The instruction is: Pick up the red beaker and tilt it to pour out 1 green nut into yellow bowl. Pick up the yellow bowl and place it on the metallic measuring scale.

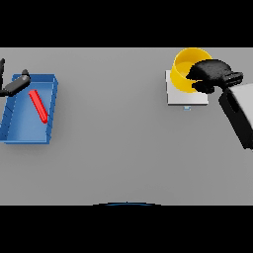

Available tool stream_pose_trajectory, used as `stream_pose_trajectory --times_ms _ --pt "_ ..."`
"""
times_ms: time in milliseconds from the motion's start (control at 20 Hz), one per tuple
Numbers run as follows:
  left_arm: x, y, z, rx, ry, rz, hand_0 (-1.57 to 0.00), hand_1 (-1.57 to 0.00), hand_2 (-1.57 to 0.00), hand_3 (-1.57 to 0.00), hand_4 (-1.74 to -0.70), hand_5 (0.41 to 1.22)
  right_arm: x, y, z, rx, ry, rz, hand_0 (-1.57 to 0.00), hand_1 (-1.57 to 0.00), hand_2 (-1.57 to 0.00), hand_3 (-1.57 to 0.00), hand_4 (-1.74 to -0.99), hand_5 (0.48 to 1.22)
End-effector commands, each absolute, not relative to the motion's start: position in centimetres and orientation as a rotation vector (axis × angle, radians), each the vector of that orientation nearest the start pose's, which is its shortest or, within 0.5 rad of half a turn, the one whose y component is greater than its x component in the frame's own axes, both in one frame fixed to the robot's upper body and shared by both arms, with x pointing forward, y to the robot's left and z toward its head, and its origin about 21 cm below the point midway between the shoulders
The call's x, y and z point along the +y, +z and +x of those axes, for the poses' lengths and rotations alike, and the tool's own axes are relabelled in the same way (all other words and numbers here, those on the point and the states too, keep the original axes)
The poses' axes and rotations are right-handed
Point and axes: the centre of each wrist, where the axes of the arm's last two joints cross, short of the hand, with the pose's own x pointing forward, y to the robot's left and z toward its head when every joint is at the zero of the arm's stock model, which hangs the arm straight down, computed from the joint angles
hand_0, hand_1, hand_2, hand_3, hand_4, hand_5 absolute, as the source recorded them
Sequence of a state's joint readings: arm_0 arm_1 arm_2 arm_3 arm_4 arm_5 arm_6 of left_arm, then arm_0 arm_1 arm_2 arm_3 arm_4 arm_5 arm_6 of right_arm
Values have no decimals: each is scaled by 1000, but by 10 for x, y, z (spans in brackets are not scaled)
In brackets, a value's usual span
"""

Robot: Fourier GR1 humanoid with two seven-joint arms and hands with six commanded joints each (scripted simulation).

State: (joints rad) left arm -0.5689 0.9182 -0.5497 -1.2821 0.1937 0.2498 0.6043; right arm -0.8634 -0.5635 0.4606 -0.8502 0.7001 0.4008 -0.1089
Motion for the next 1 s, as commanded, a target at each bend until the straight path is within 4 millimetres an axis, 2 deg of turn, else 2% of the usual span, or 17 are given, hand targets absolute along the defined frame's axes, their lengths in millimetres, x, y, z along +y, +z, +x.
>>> stream_pose_trajectory --times_ms 0,300,500,600,650,700,800,850,950 --pt "323 130 344 -1042 -517 767 1 1 1 1 -814 757 -258 116 426 -1094 1640 -686 -1571 -1566 -1571 -1360 -1724 1221" --pt "323 131 345 -1057 -518 770 1 1 1 1 -796 729 -260 92 434 -1054 1608 -689 -1571 -1499 -1565 -1500 -1727 1221" --pt "320 129 346 -1054 -517 764 1 1 1 1 -806 734 -262 87 435 -1066 1600 -667 -1548 -1420 -1568 -1481 -1721 1221" --pt "321 129 346 -1052 -515 763 1 1 1 1 -811 740 -263 87 436 -1049 1590 -649 -1536 -1411 -1569 -1165 -1728 1221" --pt "319 129 346 -1055 -522 763 1 1 1 1 -813 745 -263 89 438 -1044 1581 -640 -1543 -1443 -1496 -1022 -1659 1221" --pt "320 132 347 -1051 -517 764 1 1 1 1 -812 745 -263 90 439 -1034 1564 -645 -1525 -1350 -1348 -907 -1596 1134" --pt "317 129 350 -1044 -520 758 1 1 1 1 -815 744 -264 88 440 -1024 1562 -629 -975 -866 -954 -762 -1504 983" --pt "317 129 351 -1045 -518 761 1 1 1 1 -812 745 -264 86 440 -1017 1561 -628 -780 -692 -810 -711 -1470 928" --pt "315 126 351 -1042 -530 761 1 1 1 1 -805 740 -264 87 441 -1011 1563 -621 -499 -443 -597 -635 -1425 851"
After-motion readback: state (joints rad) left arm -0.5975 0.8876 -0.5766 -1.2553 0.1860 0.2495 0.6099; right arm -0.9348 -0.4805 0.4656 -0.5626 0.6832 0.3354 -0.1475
